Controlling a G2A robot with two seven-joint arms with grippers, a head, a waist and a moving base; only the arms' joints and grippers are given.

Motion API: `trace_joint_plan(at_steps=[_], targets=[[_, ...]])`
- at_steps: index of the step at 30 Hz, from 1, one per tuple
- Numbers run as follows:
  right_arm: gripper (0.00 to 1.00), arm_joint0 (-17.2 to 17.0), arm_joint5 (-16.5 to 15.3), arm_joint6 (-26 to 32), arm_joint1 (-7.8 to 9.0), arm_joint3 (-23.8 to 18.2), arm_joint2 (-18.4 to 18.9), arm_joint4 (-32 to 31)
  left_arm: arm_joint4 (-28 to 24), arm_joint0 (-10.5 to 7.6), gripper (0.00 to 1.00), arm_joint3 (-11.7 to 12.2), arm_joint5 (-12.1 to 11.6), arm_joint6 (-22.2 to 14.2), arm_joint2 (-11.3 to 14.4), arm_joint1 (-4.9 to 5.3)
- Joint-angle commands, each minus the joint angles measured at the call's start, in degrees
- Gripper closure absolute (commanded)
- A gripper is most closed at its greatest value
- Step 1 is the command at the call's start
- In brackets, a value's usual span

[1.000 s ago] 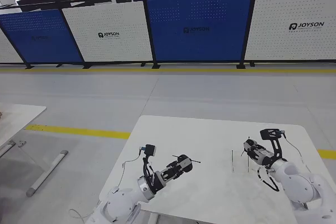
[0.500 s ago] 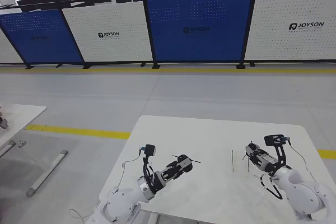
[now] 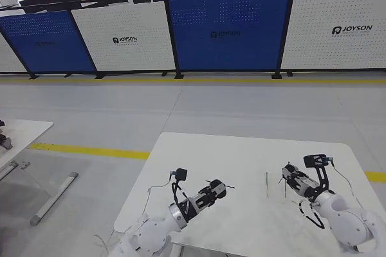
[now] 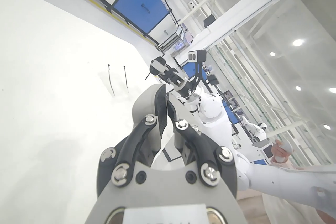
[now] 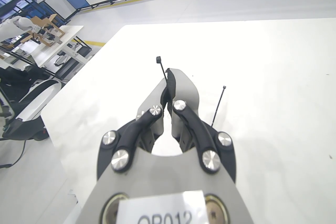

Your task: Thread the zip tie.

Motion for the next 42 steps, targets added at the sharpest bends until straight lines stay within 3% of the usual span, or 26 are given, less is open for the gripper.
trace_joint_plan(at_steps=[1, 14, 20, 23, 35, 42], targets=[[1.00, 0.0, 0.0, 0.0, 0.00, 0.0, 0.0, 0.0, 0.0, 0.03, 1.00, -0.1, 0.0, 0.0, 0.0, 0.00], [1.00, 0.0, 0.0, 0.0, 0.00, 0.0, 0.0, 0.0, 0.0, 0.03, 1.00, -0.1, 0.0, 0.0, 0.0, 0.00], [1.00, 0.0, 0.0, 0.0, 0.00, 0.0, 0.0, 0.0, 7.1, -1.27, 1.00, 0.6, 5.0, 4.6, 2.0, -0.26], [1.00, 0.0, 0.0, 0.0, 0.00, 0.0, 0.0, 0.0, 6.3, -1.87, 1.00, 1.6, 6.5, 5.5, 3.1, -0.51], [1.00, 0.0, 0.0, 0.0, 0.00, 0.0, 0.0, 0.0, 6.2, -1.91, 1.00, 1.5, 6.5, 5.7, 3.1, -0.53], [1.00, 0.0, 0.0, 0.0, 0.00, 0.0, 0.0, 0.0, -0.1, -0.39, 1.00, -2.3, 0.6, 6.4, 1.8, -0.37]])
